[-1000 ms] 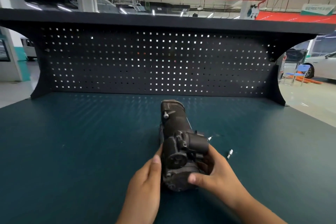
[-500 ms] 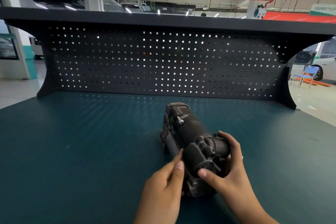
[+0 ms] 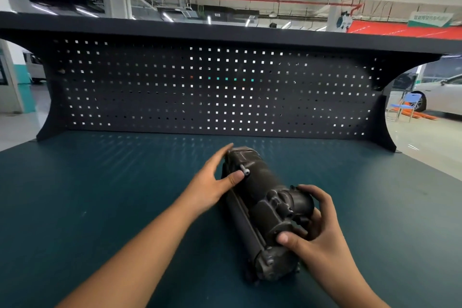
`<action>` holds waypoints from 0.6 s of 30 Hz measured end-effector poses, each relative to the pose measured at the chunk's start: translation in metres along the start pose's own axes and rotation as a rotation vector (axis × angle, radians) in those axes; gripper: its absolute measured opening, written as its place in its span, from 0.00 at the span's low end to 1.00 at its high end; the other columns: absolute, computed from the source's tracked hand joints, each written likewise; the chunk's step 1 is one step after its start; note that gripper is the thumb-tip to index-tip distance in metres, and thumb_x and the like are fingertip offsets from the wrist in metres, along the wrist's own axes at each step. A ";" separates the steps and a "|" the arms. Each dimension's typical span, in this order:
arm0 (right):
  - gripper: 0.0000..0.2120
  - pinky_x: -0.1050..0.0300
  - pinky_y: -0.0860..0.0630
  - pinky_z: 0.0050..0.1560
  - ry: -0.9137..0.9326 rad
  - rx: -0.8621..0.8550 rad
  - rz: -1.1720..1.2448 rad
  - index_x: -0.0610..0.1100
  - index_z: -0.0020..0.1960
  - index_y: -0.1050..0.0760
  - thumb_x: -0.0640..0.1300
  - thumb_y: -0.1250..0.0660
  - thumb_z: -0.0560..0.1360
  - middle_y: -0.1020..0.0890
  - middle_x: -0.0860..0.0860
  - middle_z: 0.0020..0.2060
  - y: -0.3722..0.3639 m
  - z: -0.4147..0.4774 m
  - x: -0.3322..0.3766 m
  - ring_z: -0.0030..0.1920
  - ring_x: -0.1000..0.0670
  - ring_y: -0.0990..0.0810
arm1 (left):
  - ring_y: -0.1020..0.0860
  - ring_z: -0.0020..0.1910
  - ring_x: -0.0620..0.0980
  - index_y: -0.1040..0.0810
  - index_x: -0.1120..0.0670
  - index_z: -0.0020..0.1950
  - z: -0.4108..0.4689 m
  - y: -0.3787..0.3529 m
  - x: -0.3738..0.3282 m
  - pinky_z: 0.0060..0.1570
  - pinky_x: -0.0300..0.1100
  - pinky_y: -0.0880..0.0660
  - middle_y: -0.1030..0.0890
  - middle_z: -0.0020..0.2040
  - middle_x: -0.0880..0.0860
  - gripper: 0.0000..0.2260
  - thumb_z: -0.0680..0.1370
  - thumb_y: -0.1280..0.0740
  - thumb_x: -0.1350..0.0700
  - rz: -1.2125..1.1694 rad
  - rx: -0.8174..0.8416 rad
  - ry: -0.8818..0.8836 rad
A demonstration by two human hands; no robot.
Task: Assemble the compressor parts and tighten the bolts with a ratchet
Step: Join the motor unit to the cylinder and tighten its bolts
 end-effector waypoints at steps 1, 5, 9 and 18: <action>0.35 0.58 0.21 0.45 -0.008 0.001 0.017 0.59 0.55 0.28 0.33 0.22 0.57 0.18 0.46 0.49 0.001 0.001 0.000 0.48 0.46 0.17 | 0.37 0.68 0.39 0.37 0.33 0.62 0.005 0.001 0.002 0.61 0.33 0.40 0.34 0.66 0.38 0.26 0.66 0.34 0.38 0.012 0.039 -0.012; 0.37 0.59 0.21 0.42 -0.025 0.004 0.012 0.53 0.59 0.32 0.31 0.22 0.58 0.17 0.47 0.48 0.004 0.002 -0.001 0.46 0.46 0.16 | 0.33 0.68 0.43 0.33 0.34 0.60 0.020 0.004 0.003 0.65 0.35 0.37 0.29 0.66 0.40 0.31 0.60 0.31 0.29 -0.052 0.168 -0.034; 0.44 0.57 0.21 0.46 -0.048 0.043 -0.013 0.53 0.61 0.32 0.44 0.17 0.49 0.17 0.48 0.50 0.007 0.005 0.001 0.50 0.45 0.17 | 0.31 0.66 0.47 0.33 0.30 0.55 0.024 0.003 0.009 0.68 0.46 0.36 0.29 0.66 0.49 0.27 0.60 0.30 0.30 -0.034 0.174 -0.013; 0.52 0.56 0.23 0.53 -0.187 0.254 0.211 0.52 0.69 0.33 0.50 0.16 0.48 0.22 0.44 0.61 0.026 0.031 0.001 0.61 0.43 0.23 | 0.32 0.48 0.35 0.33 0.27 0.60 -0.020 0.016 0.000 0.47 0.25 0.39 0.34 0.52 0.42 0.35 0.52 0.39 0.26 0.193 -0.220 0.017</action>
Point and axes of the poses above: each hand's wrist, its own z-axis towards the middle knuckle, its own y-axis out of the back of the hand, x = y × z, the point moved 1 cm from there along z, towards the middle knuckle
